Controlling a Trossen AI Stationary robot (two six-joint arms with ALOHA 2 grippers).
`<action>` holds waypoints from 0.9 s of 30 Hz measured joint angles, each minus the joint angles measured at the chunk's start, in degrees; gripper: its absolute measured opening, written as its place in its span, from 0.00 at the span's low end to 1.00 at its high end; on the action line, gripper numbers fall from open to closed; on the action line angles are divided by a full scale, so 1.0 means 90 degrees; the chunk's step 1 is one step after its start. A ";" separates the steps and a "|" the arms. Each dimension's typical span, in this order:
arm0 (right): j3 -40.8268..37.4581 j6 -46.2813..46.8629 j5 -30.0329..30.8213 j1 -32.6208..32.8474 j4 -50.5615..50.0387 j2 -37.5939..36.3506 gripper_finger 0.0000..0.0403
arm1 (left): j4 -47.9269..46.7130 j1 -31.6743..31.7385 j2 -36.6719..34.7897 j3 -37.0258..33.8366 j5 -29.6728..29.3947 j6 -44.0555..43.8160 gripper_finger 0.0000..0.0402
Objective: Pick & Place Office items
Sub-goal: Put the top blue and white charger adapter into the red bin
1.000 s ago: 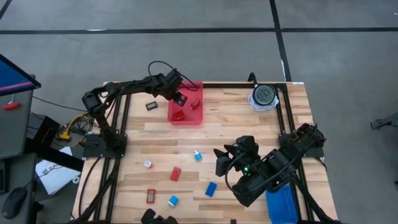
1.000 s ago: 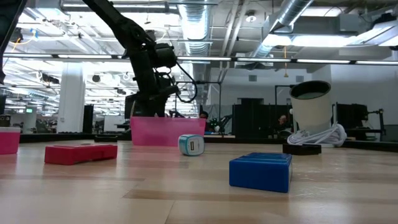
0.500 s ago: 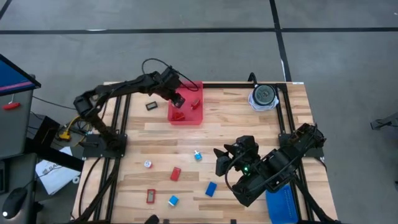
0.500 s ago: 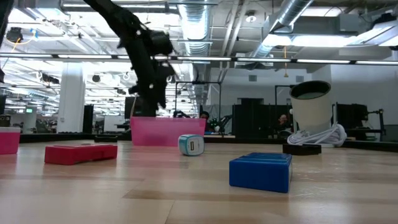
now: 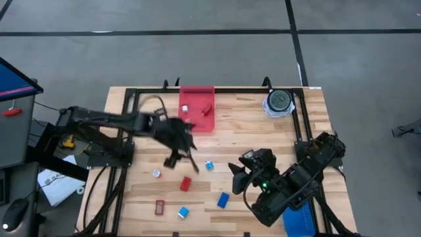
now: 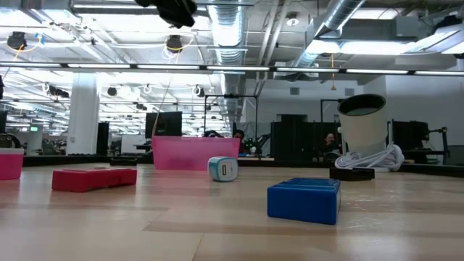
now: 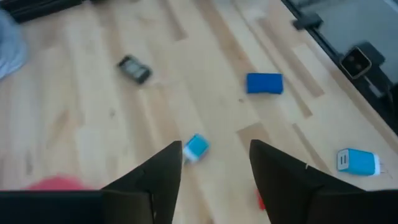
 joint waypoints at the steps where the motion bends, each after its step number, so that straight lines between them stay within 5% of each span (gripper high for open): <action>1: 0.0000 -0.0036 0.0016 0.0021 0.0000 0.0000 0.56 | 0.0140 -0.0219 0.0159 0.0000 -0.0086 0.0000 0.48; 12: 0.0000 -0.0030 0.0303 0.0218 0.0068 0.0000 0.56 | 0.0931 -0.0617 0.2296 -0.0010 -0.0081 0.0692 0.60; 27: 0.0000 0.0191 0.0318 0.0204 0.0291 0.0000 0.56 | 0.1647 0.0131 0.3351 -0.0010 0.0020 0.1892 0.68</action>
